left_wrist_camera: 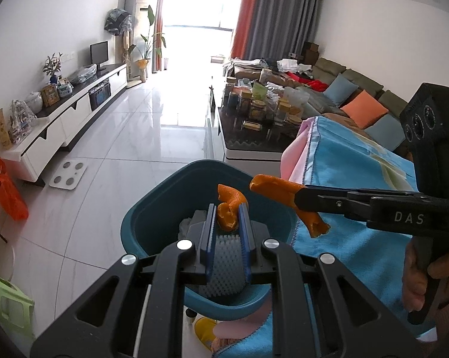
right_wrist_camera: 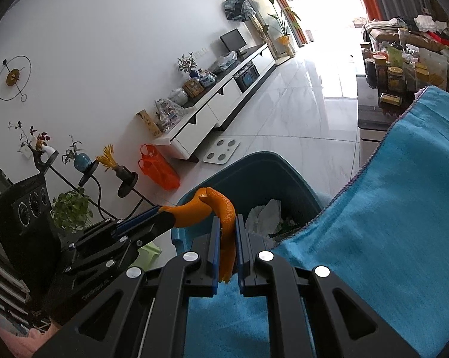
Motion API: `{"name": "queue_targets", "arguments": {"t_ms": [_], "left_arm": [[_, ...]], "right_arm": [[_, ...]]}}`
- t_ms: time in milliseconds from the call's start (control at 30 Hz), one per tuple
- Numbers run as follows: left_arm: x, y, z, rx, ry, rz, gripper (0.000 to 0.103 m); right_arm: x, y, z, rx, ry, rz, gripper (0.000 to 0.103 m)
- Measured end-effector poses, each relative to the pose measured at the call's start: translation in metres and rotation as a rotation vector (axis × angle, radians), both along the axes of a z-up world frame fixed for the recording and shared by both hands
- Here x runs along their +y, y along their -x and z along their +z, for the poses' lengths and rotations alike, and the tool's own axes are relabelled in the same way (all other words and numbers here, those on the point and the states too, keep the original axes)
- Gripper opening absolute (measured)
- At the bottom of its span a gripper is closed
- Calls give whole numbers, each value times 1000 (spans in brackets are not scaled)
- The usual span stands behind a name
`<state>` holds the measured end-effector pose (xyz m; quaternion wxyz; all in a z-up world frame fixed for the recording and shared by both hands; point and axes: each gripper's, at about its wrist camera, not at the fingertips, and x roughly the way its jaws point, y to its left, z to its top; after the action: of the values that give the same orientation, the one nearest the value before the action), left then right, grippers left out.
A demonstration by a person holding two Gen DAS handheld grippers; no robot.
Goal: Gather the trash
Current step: 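Open the left gripper over the bin while the right gripper opens to drop its peel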
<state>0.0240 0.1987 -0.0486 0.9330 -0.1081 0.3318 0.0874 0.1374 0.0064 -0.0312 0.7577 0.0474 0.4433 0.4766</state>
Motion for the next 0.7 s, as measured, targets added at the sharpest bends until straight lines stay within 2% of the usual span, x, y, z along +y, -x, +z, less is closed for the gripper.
{"name": "queue_targets", "arguments": {"t_ms": [700], "left_arm": [[5, -13, -17, 40, -1, 43, 15]], "right_arm": [[25, -7, -11, 28, 53, 3, 8]]}}
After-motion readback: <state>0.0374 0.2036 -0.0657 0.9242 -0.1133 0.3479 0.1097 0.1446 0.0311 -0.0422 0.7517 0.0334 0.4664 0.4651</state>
